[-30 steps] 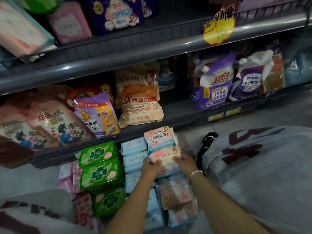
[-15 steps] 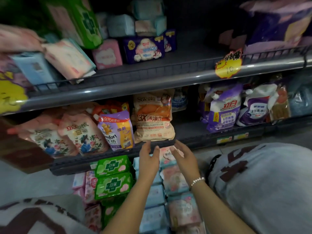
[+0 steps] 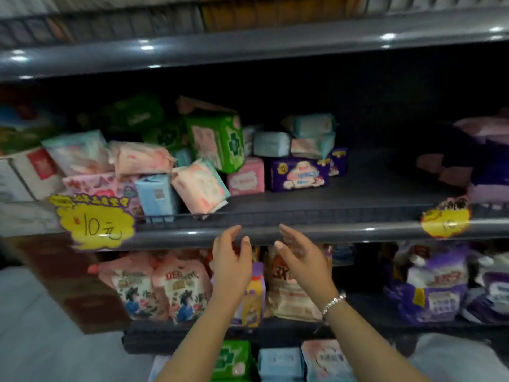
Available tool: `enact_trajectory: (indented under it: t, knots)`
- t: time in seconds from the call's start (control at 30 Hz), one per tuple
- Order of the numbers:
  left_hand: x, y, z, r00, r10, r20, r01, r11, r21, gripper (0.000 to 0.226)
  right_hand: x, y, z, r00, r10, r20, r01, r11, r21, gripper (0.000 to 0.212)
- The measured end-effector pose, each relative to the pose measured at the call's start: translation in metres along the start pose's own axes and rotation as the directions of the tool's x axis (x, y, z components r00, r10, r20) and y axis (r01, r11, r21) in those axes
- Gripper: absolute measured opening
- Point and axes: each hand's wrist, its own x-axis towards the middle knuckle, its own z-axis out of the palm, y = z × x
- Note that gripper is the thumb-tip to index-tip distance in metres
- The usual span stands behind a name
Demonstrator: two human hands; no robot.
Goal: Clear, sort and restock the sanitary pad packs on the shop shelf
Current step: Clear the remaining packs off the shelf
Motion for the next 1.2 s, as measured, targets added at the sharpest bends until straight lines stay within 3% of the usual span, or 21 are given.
enact_trajectory:
  t: [0.17, 0.37, 0.47, 0.53, 0.67, 0.77, 0.83, 1.03, 1.2]
  knots:
    - [0.066, 0.003, -0.023, 0.991, 0.03, -0.13, -0.025, 0.999, 0.039, 0.041, 0.068, -0.026, 0.027, 0.994, -0.08, 0.069, 0.088, 0.989, -0.115, 0.038]
    - [0.131, -0.008, -0.035, 0.963, -0.143, -0.226, 0.15, 0.989, 0.012, 0.073, 0.134, -0.032, 0.071, 0.976, -0.111, 0.188, 0.147, 0.97, -0.194, 0.048]
    - [0.144, -0.018, -0.035, 0.947, -0.188, -0.259, 0.179, 0.982, -0.058, 0.076, 0.16, -0.034, 0.091, 0.957, -0.036, 0.286, 0.114, 0.959, -0.259, 0.056]
    - [0.15, -0.024, -0.035, 0.938, -0.19, -0.29, 0.17, 0.981, -0.091, 0.077, 0.171, -0.037, 0.102, 0.944, 0.027, 0.328, 0.045, 0.977, -0.209, 0.055]
    - [0.157, -0.022, -0.034, 0.91, -0.281, -0.304, 0.25, 0.958, -0.139, 0.083, 0.181, -0.049, 0.11, 0.986, 0.137, 0.097, -0.148, 0.982, 0.118, 0.055]
    - [0.161, -0.019, -0.035, 0.898, -0.321, -0.301, 0.279, 0.944, -0.174, 0.077, 0.193, -0.055, 0.108, 0.998, 0.058, -0.038, -0.047, 0.968, 0.246, 0.073]
    - [0.164, -0.02, -0.038, 0.894, -0.345, -0.286, 0.293, 0.933, -0.209, 0.073, 0.205, -0.062, 0.105, 0.996, -0.056, -0.071, 0.069, 0.977, 0.2, 0.085]
    - [0.165, -0.017, -0.043, 0.88, -0.382, -0.283, 0.259, 0.885, -0.388, 0.063, 0.25, -0.097, 0.102, 0.996, -0.082, -0.018, 0.084, 0.984, 0.16, 0.107]
    - [0.159, -0.003, -0.049, 0.883, -0.376, -0.279, 0.207, 0.848, -0.488, 0.061, 0.258, -0.107, 0.106, 0.992, -0.02, -0.127, 0.035, 0.993, 0.115, 0.082]
